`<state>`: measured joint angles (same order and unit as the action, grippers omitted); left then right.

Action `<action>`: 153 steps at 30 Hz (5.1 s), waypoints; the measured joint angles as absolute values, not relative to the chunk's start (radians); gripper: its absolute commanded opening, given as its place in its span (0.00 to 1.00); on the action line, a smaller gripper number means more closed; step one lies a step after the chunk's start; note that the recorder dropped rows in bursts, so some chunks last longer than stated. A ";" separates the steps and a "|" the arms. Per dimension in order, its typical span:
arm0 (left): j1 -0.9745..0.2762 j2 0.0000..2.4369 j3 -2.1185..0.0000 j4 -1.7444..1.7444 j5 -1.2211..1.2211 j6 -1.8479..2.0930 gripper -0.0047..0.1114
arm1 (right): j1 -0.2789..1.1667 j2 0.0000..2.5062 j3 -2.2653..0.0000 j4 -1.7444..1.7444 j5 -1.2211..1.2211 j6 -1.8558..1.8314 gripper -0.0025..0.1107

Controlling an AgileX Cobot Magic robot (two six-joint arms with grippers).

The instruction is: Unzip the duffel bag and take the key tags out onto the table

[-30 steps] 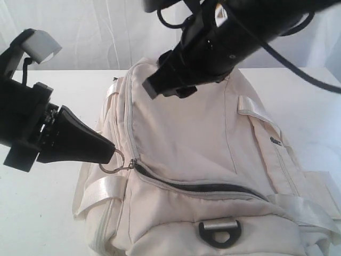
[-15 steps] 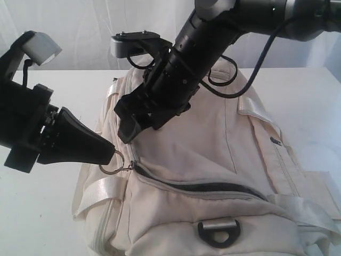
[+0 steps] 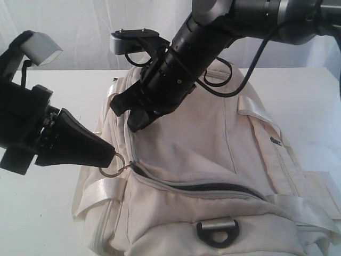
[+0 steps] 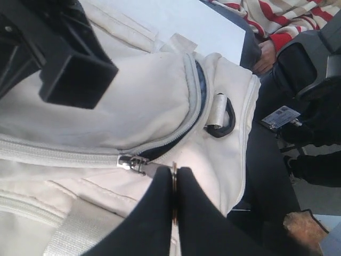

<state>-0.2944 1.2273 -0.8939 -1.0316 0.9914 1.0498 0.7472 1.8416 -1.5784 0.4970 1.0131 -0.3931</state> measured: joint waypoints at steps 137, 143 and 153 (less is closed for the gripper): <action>-0.359 1.138 -0.896 -0.822 0.693 0.912 0.04 | 1.117 1.520 -1.316 -0.018 1.090 -0.381 0.02; -0.360 1.163 -0.896 -0.790 0.612 0.897 0.04 | 1.117 1.520 -1.316 -0.018 1.090 -0.368 0.02; -0.361 1.218 -0.896 -0.744 0.338 0.895 0.04 | 1.117 1.520 -1.316 0.000 1.134 -0.359 0.02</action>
